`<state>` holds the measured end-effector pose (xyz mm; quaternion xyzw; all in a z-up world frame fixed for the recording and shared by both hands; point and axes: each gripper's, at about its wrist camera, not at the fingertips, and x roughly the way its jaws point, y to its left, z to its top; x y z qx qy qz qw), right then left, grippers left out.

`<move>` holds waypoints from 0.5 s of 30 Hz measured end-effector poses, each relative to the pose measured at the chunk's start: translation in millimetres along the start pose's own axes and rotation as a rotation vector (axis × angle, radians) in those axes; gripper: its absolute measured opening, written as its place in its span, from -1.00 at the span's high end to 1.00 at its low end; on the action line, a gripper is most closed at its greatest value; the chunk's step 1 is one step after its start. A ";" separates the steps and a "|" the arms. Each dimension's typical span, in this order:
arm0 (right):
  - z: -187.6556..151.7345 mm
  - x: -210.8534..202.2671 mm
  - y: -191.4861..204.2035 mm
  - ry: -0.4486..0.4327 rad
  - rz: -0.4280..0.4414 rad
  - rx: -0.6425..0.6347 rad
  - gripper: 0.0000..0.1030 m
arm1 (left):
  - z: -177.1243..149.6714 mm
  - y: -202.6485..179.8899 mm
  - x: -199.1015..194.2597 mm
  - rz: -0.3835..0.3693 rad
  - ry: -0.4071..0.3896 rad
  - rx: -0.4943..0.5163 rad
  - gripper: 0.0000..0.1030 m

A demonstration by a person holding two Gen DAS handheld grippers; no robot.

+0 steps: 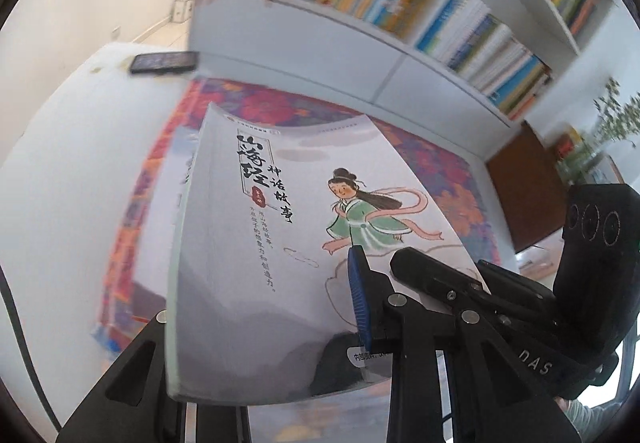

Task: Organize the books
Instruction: 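Carry the book over and lay it flat onto the pile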

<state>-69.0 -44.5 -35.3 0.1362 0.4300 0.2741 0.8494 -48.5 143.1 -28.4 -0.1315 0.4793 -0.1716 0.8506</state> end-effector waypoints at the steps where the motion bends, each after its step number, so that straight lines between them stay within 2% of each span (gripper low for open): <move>1: 0.2 11.1 5.4 0.009 -0.005 0.000 0.65 | 1.2 9.6 3.8 -0.001 0.011 -0.009 0.49; 4: -0.5 41.5 16.9 0.043 -0.025 0.013 0.65 | 4.2 39.5 20.1 -0.016 0.039 -0.032 0.49; 8: -1.8 70.7 18.3 0.068 -0.063 0.039 0.65 | 7.5 58.3 41.4 -0.052 0.073 -0.042 0.48; 11: -3.0 83.8 17.6 0.071 -0.094 0.056 0.63 | 8.6 67.4 50.7 -0.073 0.093 -0.048 0.47; 15: -5.3 93.4 8.2 0.085 -0.102 0.112 0.63 | 5.0 78.9 59.3 -0.090 0.138 -0.056 0.37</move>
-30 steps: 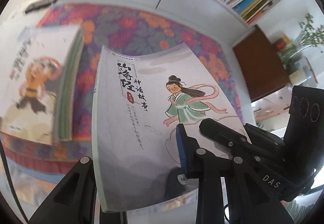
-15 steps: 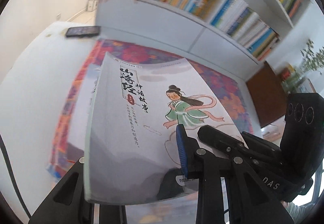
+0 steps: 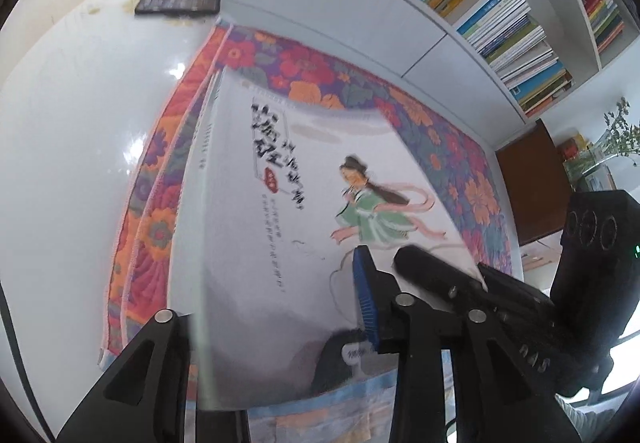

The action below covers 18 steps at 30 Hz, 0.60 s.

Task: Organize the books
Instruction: 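Carry the book over and lay it flat onto the pile, then open the left gripper and pull it back from the pile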

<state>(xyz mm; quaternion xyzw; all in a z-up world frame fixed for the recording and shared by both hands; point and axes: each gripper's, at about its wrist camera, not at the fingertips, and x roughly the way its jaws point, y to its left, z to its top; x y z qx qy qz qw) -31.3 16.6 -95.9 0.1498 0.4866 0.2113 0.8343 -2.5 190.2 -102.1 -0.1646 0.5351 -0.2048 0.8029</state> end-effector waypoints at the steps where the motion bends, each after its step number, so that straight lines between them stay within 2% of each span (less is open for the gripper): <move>1: -0.8 1.4 -2.2 0.003 -0.006 0.013 0.63 | -2.1 2.8 0.9 -0.004 0.007 -0.004 0.37; 4: -1.8 7.6 -9.5 0.025 -0.017 0.041 0.62 | -8.4 14.3 6.5 -0.006 0.043 -0.032 0.33; 8: -4.9 15.1 -9.3 0.056 -0.029 0.037 0.62 | -16.4 25.9 6.6 0.005 0.053 -0.066 0.33; 18: -11.9 27.9 -8.7 0.102 -0.051 0.030 0.52 | -21.4 43.4 -9.2 0.059 0.040 -0.090 0.36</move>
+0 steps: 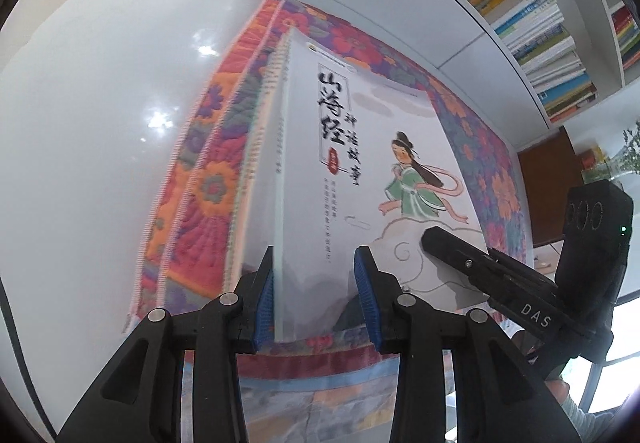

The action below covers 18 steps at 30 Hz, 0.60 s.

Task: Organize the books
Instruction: 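Open the left gripper and pull it back from the pile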

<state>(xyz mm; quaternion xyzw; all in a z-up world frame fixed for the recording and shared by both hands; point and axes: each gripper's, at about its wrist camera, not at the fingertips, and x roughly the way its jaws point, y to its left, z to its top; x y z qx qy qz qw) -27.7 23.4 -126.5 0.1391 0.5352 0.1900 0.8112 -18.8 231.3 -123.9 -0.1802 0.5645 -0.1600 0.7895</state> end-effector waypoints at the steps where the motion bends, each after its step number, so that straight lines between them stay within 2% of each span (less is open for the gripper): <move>1: 0.0 0.4 -1.0 0.003 0.000 0.005 0.52 | 0.6 2.4 -2.6 0.009 -0.007 -0.005 0.36; 11: -2.5 3.1 5.2 0.023 0.005 -0.026 0.49 | 8.7 7.3 -16.0 0.046 -0.062 -0.028 0.36; 15: -3.0 -0.7 1.3 0.055 0.008 -0.027 0.41 | 8.2 -9.5 -19.7 0.065 -0.073 0.015 0.36; 18: -7.5 -15.0 -11.7 0.066 -0.030 0.000 0.38 | 7.9 -34.0 -17.6 0.068 -0.073 0.063 0.36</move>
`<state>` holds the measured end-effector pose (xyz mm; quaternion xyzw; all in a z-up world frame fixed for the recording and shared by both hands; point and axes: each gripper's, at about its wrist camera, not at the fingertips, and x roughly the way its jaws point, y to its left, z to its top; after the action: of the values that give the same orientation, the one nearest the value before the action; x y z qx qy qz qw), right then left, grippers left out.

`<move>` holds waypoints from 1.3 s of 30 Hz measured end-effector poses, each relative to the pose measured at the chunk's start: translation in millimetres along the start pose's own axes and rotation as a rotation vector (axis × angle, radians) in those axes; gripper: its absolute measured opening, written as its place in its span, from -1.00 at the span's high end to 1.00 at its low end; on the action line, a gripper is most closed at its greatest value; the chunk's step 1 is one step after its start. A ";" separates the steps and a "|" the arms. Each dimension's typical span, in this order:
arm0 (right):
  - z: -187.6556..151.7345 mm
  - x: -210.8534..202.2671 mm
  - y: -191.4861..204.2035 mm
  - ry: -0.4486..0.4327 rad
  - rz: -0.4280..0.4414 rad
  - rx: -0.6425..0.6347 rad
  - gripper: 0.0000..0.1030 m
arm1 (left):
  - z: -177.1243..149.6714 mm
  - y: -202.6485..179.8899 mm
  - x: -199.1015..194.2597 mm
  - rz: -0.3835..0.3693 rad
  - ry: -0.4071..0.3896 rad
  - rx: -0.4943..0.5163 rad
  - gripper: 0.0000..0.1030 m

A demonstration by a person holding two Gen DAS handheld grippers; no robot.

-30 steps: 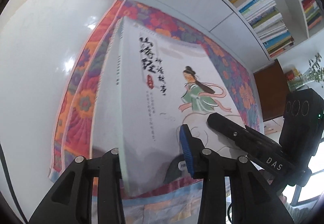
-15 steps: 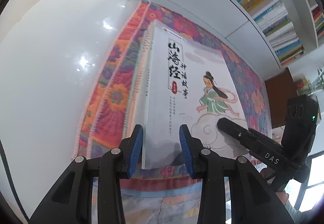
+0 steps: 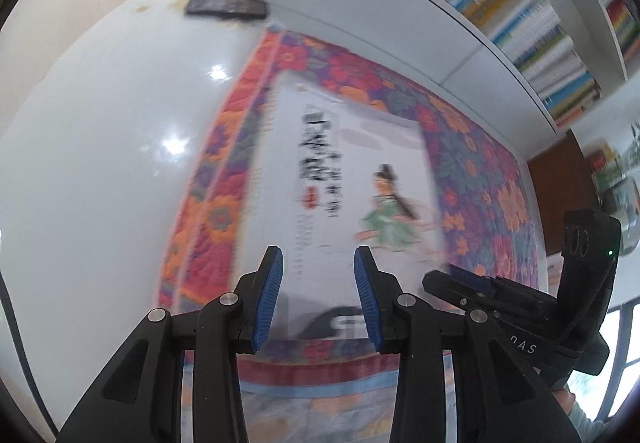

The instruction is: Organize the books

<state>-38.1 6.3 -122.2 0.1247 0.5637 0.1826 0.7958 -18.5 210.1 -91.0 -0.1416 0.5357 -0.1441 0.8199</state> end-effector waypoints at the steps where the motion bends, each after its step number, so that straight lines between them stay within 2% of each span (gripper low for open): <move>1: -2.1 -6.2 -5.2 -0.007 -0.015 0.014 0.38 | 1.7 -12.3 2.6 -0.006 0.003 0.019 0.36; 5: -7.7 -55.6 -37.5 -0.105 -0.094 0.075 0.35 | 4.8 -66.8 13.8 -0.003 0.006 0.096 0.36; 7: -8.4 -91.9 -56.8 -0.186 -0.160 0.102 0.22 | 3.8 -96.0 17.1 0.012 -0.001 0.134 0.36; 9: -9.3 -123.7 -70.6 -0.255 -0.217 0.122 -0.01 | -1.3 -134.8 20.8 0.023 -0.009 0.181 0.35; 13: -13.4 -196.3 -102.2 -0.402 -0.345 0.168 -0.06 | -11.1 -199.5 24.8 0.000 -0.024 0.239 0.31; 16: -16.9 -232.2 -124.2 -0.451 -0.409 0.200 -0.08 | -17.5 -241.4 26.8 -0.011 -0.040 0.274 0.31; 19: -19.5 -253.3 -144.8 -0.466 -0.443 0.222 -0.10 | -22.4 -277.8 29.7 -0.001 -0.053 0.310 0.31; 23: -24.8 -265.7 -166.8 -0.455 -0.439 0.230 -0.10 | -28.1 -305.5 36.2 0.012 -0.059 0.323 0.31; 33: -22.0 -270.7 -192.9 -0.422 -0.449 0.175 -0.10 | -40.7 -350.7 43.1 0.157 -0.129 0.391 0.30; 36: -21.2 -275.1 -200.0 -0.424 -0.441 0.173 -0.10 | -39.8 -359.2 42.0 0.189 -0.148 0.416 0.19; 39: -20.4 -277.8 -203.8 -0.424 -0.442 0.163 -0.10 | -39.7 -366.5 42.6 0.220 -0.156 0.435 -0.03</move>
<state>-109.4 -297.4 25.2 0.0976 0.4116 -0.0705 0.9034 -69.7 -146.1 -0.3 0.0865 0.4395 -0.1546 0.8806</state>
